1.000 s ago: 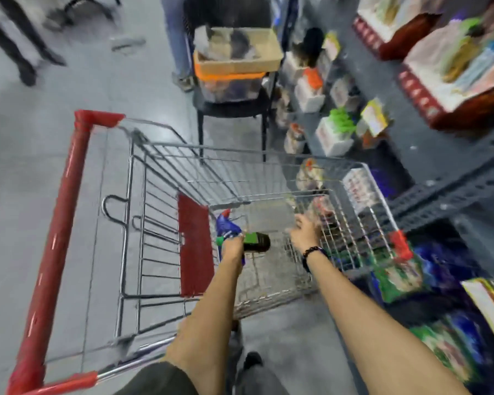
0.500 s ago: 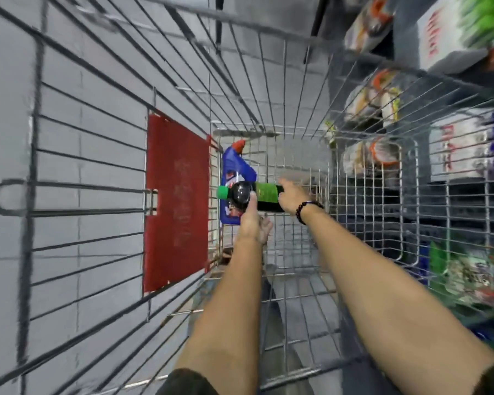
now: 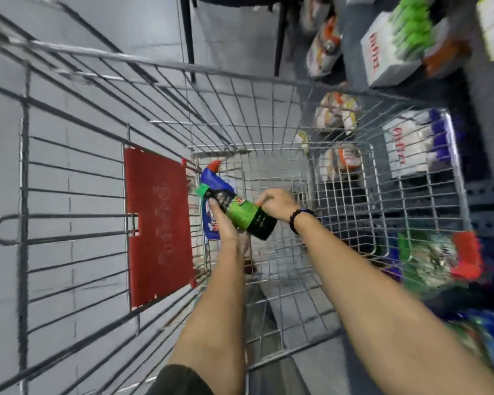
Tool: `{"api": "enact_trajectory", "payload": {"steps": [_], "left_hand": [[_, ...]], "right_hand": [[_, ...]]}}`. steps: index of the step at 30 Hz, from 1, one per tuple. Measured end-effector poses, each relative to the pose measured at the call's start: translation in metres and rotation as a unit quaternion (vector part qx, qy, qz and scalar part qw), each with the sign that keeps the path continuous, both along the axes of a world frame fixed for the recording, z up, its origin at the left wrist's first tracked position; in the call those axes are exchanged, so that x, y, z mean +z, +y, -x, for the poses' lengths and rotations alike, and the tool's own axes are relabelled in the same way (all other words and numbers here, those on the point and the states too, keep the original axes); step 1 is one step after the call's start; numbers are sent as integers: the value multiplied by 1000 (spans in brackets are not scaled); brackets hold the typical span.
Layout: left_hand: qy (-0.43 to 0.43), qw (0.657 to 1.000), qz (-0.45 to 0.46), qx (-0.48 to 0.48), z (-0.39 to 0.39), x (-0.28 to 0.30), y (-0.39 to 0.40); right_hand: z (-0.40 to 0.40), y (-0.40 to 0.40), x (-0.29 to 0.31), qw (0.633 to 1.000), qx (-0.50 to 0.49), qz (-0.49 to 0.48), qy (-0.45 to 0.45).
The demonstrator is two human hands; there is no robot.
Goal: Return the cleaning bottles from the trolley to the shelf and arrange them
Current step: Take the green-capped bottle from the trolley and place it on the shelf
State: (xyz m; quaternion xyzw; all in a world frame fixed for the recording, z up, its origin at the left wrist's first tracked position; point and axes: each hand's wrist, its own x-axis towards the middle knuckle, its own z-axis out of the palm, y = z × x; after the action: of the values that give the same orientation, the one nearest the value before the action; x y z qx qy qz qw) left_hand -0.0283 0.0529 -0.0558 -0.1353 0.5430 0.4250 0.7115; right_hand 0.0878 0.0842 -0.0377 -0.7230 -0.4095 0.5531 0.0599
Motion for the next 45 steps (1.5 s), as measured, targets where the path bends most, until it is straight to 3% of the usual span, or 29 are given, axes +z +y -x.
{"api": "enact_trajectory", "payload": {"steps": [5,11,14,18,24,31,38,45], "left_hand": [[-64,991,-93,-76,8,62,0],[-100,960,-163,-203,-5,149,-17],[-125,919,-219,-302,-16,196,-38],[-161,841,-271,-440,-41,257,-84],[-219,694,-329,-601,-108,326,-188],[-275,560,-379,-684,-178,369,-320],[-247,469,-408,-743,-243,381,-418],[-196,421,-402,-789,-315,364,-493]], "right_hand": [[-6,-18,80,979,-114,36,163],[-22,-78,170,925,-215,-14,314],[-33,-125,209,902,-270,-76,328],[-50,-206,261,867,-321,-179,336],[-72,-349,329,818,-405,-326,248],[-96,-509,376,738,-514,-421,119],[-127,-619,377,684,-581,-440,38],[-180,-694,338,637,-655,-400,-69]]}}
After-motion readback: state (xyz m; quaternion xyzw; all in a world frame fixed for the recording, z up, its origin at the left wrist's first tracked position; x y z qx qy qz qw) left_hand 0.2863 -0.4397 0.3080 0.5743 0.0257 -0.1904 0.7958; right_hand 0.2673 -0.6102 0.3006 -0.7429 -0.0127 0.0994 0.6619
